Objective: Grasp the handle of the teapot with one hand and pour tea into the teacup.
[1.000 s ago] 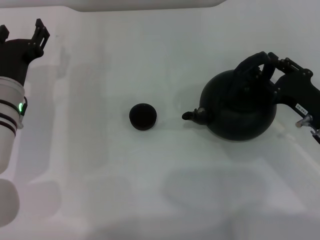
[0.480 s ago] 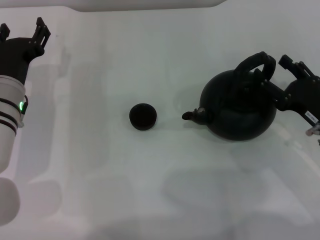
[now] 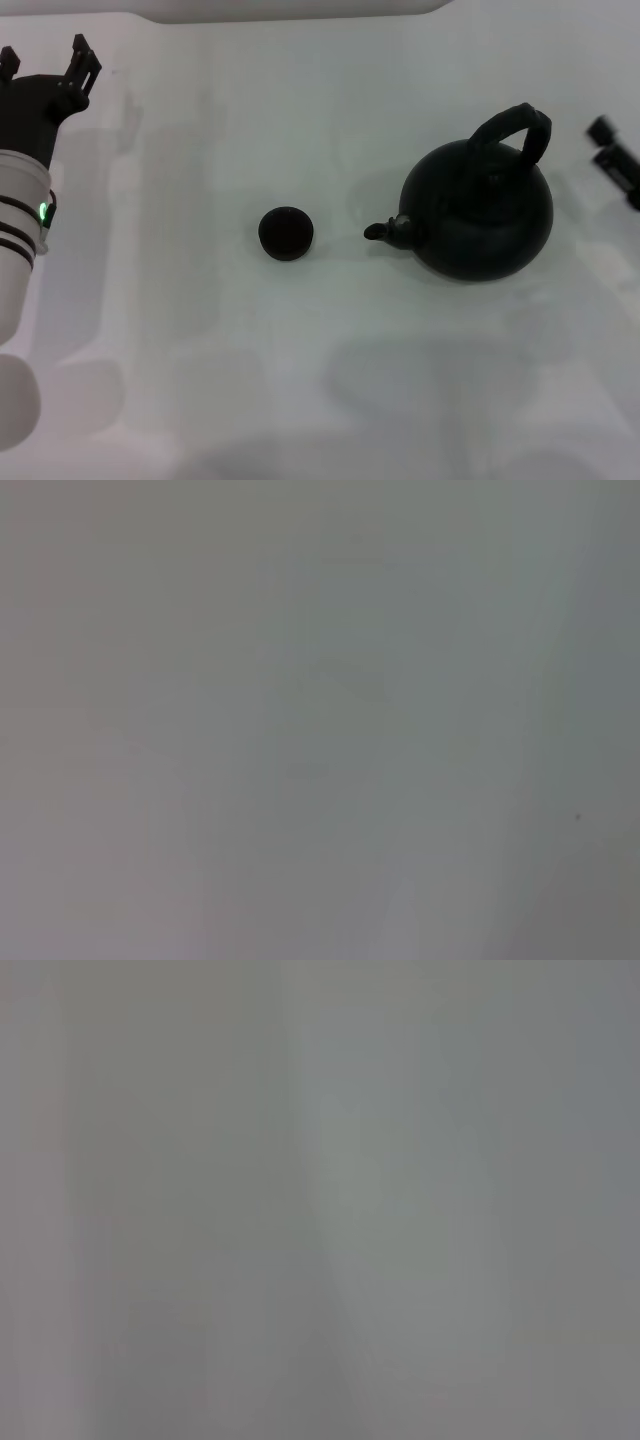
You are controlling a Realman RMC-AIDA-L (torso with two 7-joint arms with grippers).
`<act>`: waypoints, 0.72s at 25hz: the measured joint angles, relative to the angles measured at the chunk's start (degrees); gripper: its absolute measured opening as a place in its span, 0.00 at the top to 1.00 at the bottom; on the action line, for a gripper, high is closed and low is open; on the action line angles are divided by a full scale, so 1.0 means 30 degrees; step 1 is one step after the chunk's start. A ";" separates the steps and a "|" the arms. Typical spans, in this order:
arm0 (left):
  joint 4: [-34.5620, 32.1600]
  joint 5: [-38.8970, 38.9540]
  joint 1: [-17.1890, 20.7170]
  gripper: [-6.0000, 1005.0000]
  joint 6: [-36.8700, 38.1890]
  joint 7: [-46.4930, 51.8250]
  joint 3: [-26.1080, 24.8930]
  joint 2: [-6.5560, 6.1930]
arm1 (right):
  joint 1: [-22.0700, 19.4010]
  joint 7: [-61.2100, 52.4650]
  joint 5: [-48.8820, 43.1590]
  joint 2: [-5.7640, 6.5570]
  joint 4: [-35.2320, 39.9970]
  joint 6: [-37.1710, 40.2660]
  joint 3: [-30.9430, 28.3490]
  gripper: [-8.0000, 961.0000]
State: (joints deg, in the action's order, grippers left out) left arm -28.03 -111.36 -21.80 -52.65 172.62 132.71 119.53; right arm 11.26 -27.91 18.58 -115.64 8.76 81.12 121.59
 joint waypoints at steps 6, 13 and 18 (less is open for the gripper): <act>0.0000 -0.0001 -0.0054 0.12 0.0000 0.0000 0.0000 -0.0016 | 0.0401 0.1763 0.0061 -0.0030 0.0226 -0.1074 -0.1597 0.08; -0.0043 -0.0008 0.0044 0.12 0.0000 0.0000 0.0001 0.0008 | 0.0485 0.6611 0.4224 -0.0176 0.2500 -0.2270 -0.1175 0.09; -0.0151 -0.0001 0.0094 0.12 -0.0103 0.0000 0.0433 0.0002 | 0.0682 0.5308 0.5784 -0.0184 0.2979 -0.3229 -0.0200 0.09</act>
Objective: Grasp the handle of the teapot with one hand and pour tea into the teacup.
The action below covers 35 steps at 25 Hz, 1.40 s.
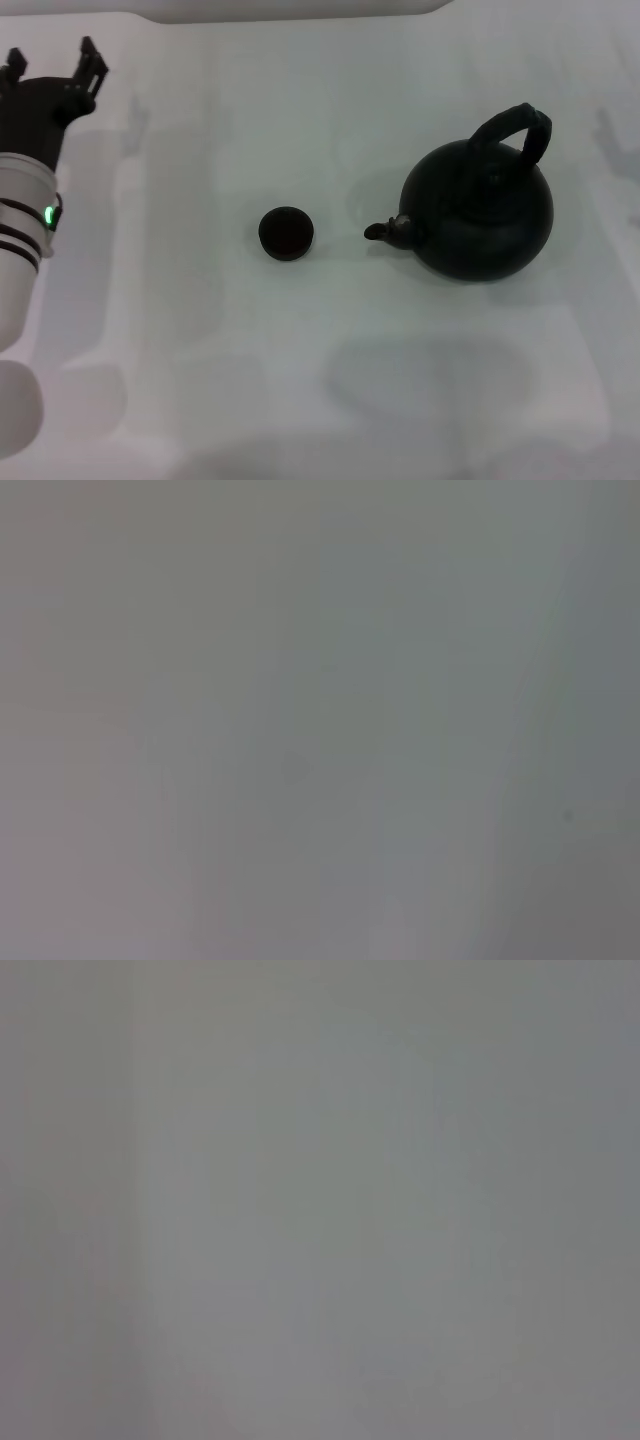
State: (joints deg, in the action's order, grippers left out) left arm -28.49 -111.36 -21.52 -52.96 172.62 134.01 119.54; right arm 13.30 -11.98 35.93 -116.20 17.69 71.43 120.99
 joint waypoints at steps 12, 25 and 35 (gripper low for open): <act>0.0153 -0.0136 -0.0269 0.12 -0.0122 -0.0013 0.0547 -0.0002 | -0.0008 -0.1893 0.0054 0.0027 -0.0185 -0.0679 0.0923 0.09; 0.0180 -0.0176 -0.0186 0.12 -0.0136 -0.0085 0.0604 -0.0054 | -0.0040 -0.1899 0.0138 0.0001 -0.0185 -0.0785 0.1067 0.09; 0.0167 -0.0162 -0.0276 0.12 -0.0183 -0.0032 0.0894 -0.0023 | -0.0019 -0.1895 0.0157 0.0000 -0.0185 -0.0786 0.1066 0.09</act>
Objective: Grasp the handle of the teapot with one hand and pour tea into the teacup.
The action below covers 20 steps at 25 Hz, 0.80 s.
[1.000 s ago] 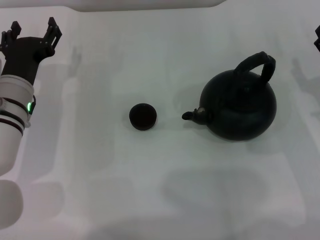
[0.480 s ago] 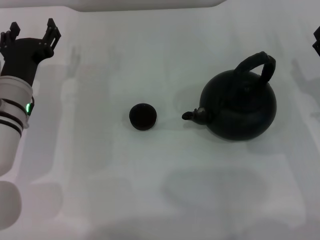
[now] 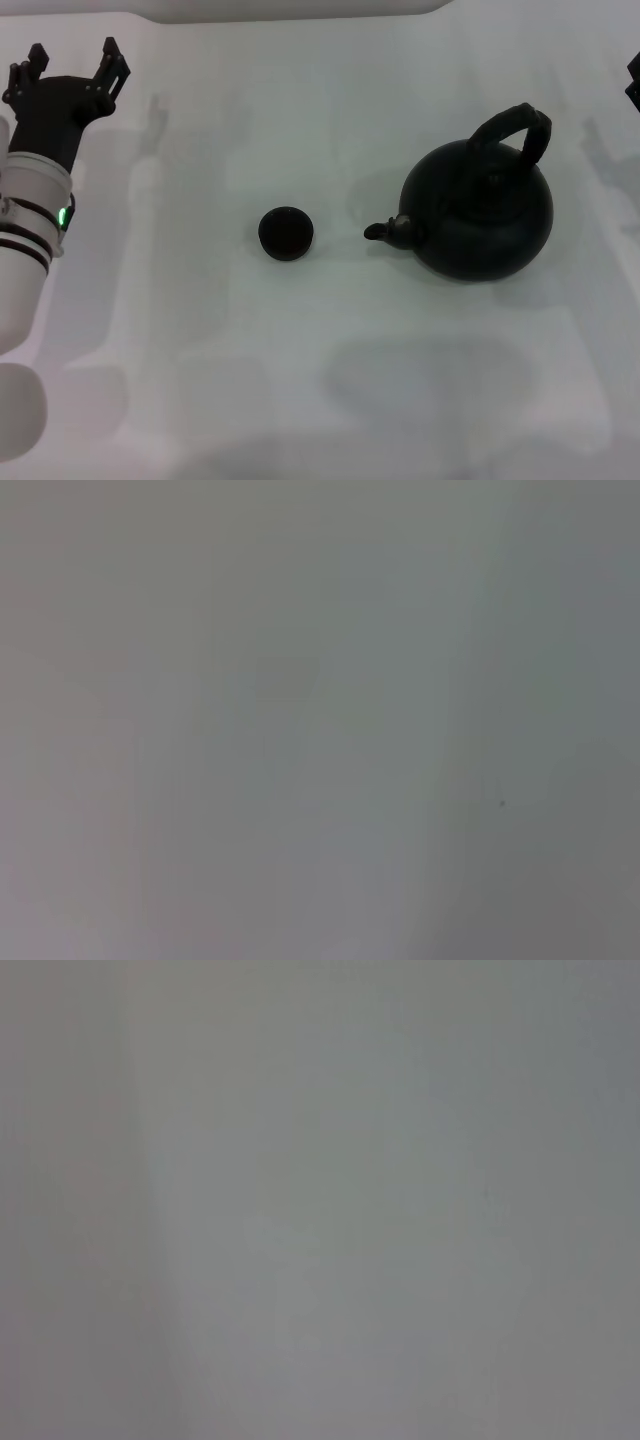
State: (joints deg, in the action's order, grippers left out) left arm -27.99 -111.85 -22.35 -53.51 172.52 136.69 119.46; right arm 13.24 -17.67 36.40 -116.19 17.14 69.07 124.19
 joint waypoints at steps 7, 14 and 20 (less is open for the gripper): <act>0.0011 0.0088 -0.0016 0.12 -0.0008 0.0004 -0.0007 0.0012 | 0.0086 0.0001 0.0032 0.0018 -0.0001 0.0000 -0.0070 0.09; 0.0013 -0.0004 -0.0020 0.12 -0.0013 0.0005 0.0053 0.0014 | 0.0010 0.0001 0.0032 0.0030 -0.0013 0.0003 -0.0014 0.09; 0.0167 -0.0025 -0.0178 0.12 -0.0357 0.0005 0.1235 -0.0026 | 0.0029 0.0001 0.0030 0.0032 -0.0030 0.0005 0.0000 0.09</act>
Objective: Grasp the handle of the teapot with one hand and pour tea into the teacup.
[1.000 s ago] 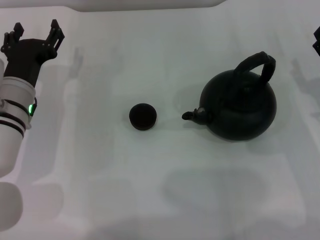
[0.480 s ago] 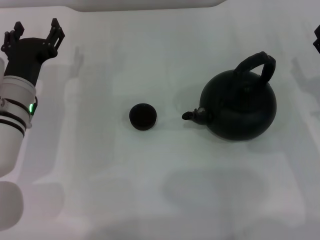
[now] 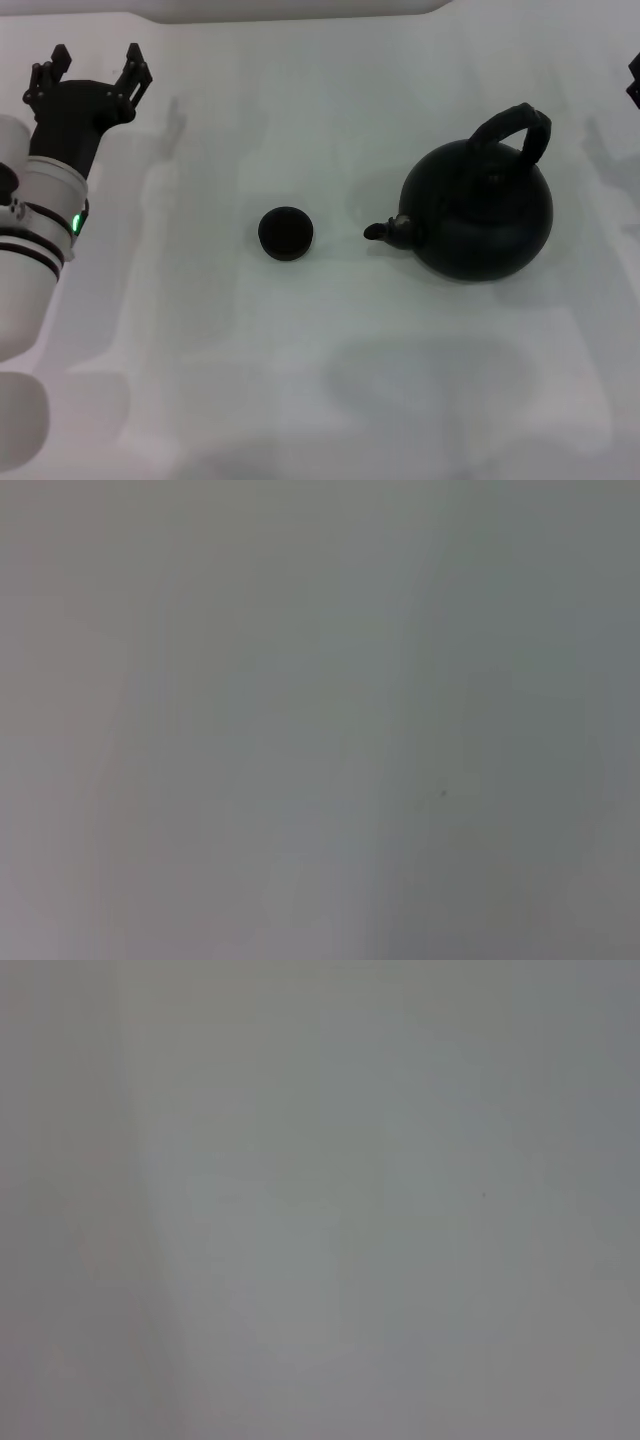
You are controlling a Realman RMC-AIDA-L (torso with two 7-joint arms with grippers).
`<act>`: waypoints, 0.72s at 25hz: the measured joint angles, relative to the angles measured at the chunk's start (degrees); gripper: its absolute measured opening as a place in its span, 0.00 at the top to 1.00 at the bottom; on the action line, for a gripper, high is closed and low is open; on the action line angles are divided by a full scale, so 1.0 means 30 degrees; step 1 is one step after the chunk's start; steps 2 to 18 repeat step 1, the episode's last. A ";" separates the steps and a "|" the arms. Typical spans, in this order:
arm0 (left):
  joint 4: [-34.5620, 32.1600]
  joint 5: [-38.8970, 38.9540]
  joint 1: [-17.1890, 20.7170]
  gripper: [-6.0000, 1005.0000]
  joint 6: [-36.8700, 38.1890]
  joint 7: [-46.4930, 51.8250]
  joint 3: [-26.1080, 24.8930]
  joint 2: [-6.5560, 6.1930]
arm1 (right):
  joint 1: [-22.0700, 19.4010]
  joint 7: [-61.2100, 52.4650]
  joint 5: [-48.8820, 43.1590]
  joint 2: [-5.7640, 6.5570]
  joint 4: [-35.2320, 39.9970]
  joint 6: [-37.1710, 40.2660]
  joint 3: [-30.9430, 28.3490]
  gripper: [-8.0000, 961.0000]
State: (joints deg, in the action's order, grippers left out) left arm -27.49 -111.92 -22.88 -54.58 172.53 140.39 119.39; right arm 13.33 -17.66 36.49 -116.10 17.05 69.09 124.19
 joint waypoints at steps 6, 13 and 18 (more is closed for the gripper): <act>0.0000 0.0000 0.0000 0.12 0.0000 0.0000 0.0000 0.0000 | 0.0000 0.0000 0.0000 0.0000 0.0000 0.0000 0.0000 0.09; 0.0000 0.0000 0.0000 0.12 0.0000 0.0000 0.0000 0.0000 | 0.0000 0.0000 0.0000 0.0000 0.0000 0.0000 0.0000 0.09; 0.0000 0.0000 0.0000 0.12 0.0000 0.0000 0.0000 0.0000 | 0.0000 0.0000 0.0000 0.0000 0.0000 0.0000 0.0000 0.09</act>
